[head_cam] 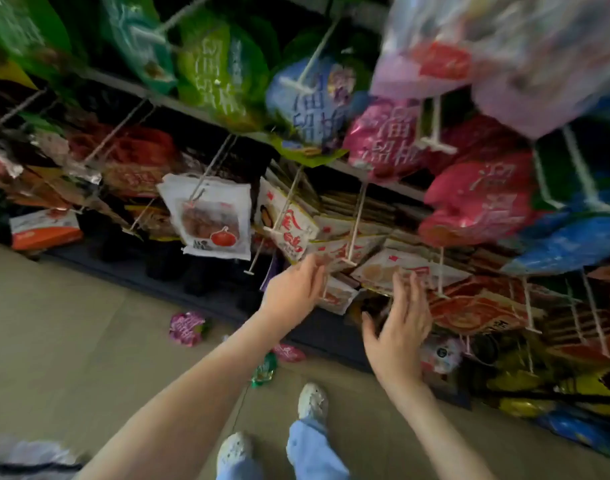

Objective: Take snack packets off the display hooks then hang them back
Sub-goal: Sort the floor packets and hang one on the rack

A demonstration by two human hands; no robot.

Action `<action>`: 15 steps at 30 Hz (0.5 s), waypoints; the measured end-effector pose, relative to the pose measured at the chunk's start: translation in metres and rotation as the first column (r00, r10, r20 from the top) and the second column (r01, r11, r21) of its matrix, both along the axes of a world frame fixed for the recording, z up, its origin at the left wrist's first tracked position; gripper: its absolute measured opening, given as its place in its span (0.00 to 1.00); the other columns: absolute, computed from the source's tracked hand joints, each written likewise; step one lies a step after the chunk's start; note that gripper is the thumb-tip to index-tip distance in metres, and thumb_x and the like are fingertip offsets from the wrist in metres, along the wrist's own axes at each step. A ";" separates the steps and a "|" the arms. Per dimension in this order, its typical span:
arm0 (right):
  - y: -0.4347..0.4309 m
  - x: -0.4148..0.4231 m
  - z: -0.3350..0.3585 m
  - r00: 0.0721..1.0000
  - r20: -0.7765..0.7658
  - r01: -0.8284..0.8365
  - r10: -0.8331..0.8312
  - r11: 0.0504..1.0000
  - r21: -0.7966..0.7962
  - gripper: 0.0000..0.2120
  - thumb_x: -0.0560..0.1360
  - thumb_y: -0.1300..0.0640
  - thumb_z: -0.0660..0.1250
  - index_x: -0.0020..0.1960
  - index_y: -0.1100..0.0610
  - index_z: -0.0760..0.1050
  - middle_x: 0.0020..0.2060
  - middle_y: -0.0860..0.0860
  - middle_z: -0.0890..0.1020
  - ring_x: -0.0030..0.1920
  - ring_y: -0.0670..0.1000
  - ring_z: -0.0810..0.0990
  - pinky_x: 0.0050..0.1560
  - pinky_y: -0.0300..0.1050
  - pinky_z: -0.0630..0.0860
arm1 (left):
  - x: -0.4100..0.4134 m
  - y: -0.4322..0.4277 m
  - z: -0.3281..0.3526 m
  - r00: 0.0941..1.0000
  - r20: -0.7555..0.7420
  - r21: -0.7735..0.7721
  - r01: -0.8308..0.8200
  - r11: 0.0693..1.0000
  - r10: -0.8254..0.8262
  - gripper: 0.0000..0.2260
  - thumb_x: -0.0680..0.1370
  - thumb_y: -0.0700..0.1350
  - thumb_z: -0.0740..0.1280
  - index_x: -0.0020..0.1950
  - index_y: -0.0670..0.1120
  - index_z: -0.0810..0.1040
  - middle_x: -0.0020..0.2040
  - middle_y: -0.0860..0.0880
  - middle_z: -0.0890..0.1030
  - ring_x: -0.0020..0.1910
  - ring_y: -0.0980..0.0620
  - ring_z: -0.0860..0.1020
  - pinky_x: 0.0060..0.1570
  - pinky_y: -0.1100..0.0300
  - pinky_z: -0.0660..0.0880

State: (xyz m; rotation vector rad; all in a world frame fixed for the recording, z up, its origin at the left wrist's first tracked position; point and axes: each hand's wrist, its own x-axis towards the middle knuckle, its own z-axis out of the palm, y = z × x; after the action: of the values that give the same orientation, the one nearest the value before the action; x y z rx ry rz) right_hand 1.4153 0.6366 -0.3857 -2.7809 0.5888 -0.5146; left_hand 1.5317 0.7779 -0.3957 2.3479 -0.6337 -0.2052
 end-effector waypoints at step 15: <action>0.049 -0.009 -0.547 0.624 -0.773 0.422 0.114 0.784 0.456 0.34 0.73 0.61 0.69 0.73 0.66 0.56 0.72 0.61 0.63 0.71 0.56 0.63 0.68 0.43 0.57 | -0.145 0.179 -0.504 0.959 -0.199 0.255 -0.147 0.956 0.200 0.18 0.76 0.48 0.54 0.59 0.44 0.76 0.51 0.44 0.79 0.42 0.43 0.80 0.37 0.54 0.79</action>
State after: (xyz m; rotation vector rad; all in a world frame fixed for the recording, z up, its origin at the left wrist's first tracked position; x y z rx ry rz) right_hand 1.4060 0.6852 -0.9331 -2.1766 0.9708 0.8150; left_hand 1.3863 0.9566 -0.8999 2.5461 -0.3025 -0.4807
